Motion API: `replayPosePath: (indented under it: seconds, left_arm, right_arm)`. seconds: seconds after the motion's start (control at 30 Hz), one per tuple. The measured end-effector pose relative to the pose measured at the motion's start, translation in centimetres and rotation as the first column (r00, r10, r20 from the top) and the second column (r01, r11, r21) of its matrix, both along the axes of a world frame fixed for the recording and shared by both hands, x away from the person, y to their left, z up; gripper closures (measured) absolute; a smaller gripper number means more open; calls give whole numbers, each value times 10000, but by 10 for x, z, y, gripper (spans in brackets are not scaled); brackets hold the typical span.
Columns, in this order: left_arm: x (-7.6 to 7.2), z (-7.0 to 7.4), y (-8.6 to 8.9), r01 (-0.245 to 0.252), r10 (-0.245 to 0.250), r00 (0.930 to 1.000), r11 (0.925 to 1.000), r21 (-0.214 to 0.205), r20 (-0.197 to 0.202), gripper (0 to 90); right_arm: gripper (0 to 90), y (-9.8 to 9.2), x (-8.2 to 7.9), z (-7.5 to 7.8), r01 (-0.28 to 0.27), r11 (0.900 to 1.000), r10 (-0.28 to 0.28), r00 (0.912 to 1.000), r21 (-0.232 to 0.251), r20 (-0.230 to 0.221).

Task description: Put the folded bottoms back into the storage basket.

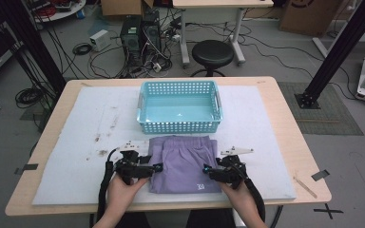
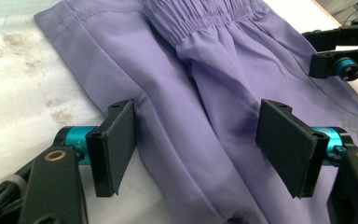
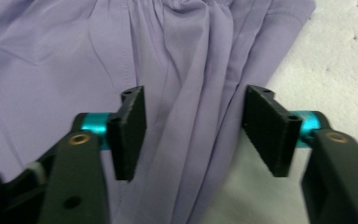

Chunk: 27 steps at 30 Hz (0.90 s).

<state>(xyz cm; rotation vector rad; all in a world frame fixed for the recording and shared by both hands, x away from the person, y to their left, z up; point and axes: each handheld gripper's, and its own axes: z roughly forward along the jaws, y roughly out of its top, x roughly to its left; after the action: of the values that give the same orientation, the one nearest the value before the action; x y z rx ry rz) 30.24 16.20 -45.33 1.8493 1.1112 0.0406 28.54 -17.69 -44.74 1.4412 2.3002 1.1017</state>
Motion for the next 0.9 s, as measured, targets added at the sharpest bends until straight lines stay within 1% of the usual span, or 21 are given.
replayPosePath:
  seconds: [0.07,0.13,0.17,0.23,0.27,0.3,0.33,0.37,0.43,0.47,0.5,0.53,0.6,0.67,0.77,0.87,0.9]
  left_arm:
    - [0,0,-2,64,-64,10000,10000,45,20,342]
    - [-1,1,-4,80,-79,9999,9999,102,-83,400]
    - [-2,3,-3,-119,116,9999,9990,434,86,400]
    - [-4,7,1,-606,565,9973,9942,889,470,361]
    - [-5,8,6,-831,792,9957,9930,844,480,335]
    - [-5,7,10,-853,828,9960,9933,781,344,312]
    - [-4,6,11,-782,773,9969,9934,835,137,307]
    - [-4,4,12,-718,708,9974,9943,792,144,303]
    - [-6,3,8,-853,836,9962,9933,786,247,278]
    - [-6,3,5,-826,813,9965,9938,750,203,253]
    - [-6,3,2,-768,759,9970,9947,680,153,248]
    - [-5,3,-1,-650,646,9979,9960,615,97,250]
    - [-4,2,-7,-586,585,9983,9973,439,23,251]
    - [-4,3,-11,-496,494,9988,9977,467,54,259]
    - [-3,1,-14,-372,368,9993,9985,401,92,344]
    - [-1,0,-17,-247,245,9997,9993,288,69,477]
    - [-1,0,-17,-233,232,9997,9993,300,65,500]
  right_arm:
    - [495,1,0,0,-31,10000,31,10000,-78,33]
    - [515,1,1,0,-114,9999,114,9999,-17,4]
    - [515,1,1,0,-177,9998,177,9998,-11,24]
    - [513,1,0,0,-190,9998,190,9998,-5,57]
    - [502,0,0,0,-238,9997,238,9997,2,60]
    - [497,0,0,0,-238,9997,238,9997,30,18]
    - [494,0,0,0,-263,9996,263,9997,26,10]
    - [488,1,0,0,-307,9995,307,9995,-4,59]
    - [481,1,0,-1,-356,9994,356,9993,-24,87]
    - [481,2,0,0,-344,9994,345,9994,-47,92]
    - [480,2,0,0,-334,9994,334,9994,-55,98]
    - [481,3,-1,-1,-300,9995,301,9995,-75,127]
    - [481,3,-1,-1,-279,9995,281,9995,-134,175]
    - [487,4,-1,-1,-235,9997,236,9996,-120,149]
    - [528,4,-1,-1,-204,9997,206,9996,-135,180]
    - [573,4,0,-1,-119,9999,120,9998,-93,139]
    - [594,4,1,-1,-105,9999,106,9999,-71,136]
